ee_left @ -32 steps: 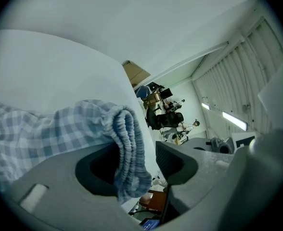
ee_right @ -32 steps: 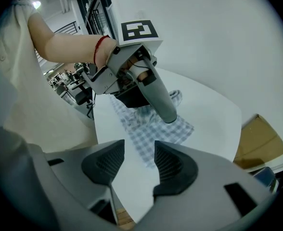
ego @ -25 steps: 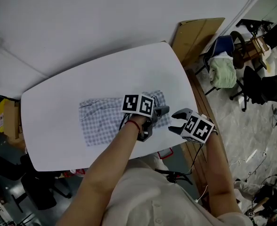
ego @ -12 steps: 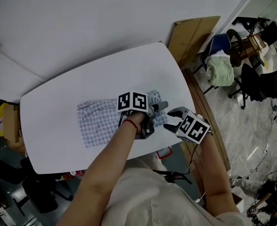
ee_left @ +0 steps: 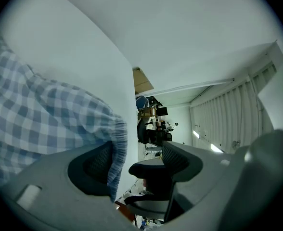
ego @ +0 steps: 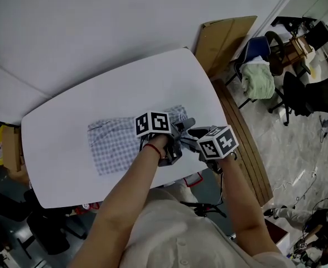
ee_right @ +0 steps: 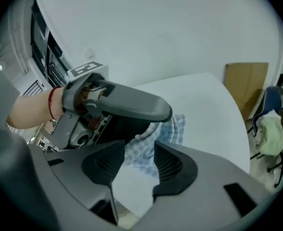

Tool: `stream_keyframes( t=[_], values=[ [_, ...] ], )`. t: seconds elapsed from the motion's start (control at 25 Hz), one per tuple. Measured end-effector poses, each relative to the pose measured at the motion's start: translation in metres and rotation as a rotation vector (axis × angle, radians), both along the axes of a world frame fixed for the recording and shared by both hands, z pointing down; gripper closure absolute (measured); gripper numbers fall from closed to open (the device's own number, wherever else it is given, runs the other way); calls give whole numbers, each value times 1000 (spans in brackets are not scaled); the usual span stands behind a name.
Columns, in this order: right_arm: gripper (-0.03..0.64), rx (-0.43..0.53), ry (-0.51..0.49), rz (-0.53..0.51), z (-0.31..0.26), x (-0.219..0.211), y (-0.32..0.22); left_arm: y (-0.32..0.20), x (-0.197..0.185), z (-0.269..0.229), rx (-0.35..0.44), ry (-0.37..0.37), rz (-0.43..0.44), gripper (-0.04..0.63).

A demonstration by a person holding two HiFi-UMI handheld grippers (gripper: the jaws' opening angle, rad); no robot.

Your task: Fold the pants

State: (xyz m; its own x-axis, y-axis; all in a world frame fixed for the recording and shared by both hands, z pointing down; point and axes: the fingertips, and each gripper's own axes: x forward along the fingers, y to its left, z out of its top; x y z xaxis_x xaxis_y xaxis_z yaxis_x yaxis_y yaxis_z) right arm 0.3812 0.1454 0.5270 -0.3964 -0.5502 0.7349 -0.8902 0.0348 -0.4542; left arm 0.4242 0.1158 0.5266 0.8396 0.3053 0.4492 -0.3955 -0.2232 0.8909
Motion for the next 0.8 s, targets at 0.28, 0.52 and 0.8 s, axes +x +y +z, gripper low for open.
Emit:
stream_keyframes(
  t=[0.28,0.52,0.8],
  values=[
    [413,-29,-186,239,11,7,-14,-2,-1,-1,-34,16,-45,284],
    [481,-69,-191,236,22,5,-18,-1,2,-5,-33,35,-35,284],
    [572,-95,-101,203,24,16,-11,-1,-7,-6,72,35,69,284]
  ],
)
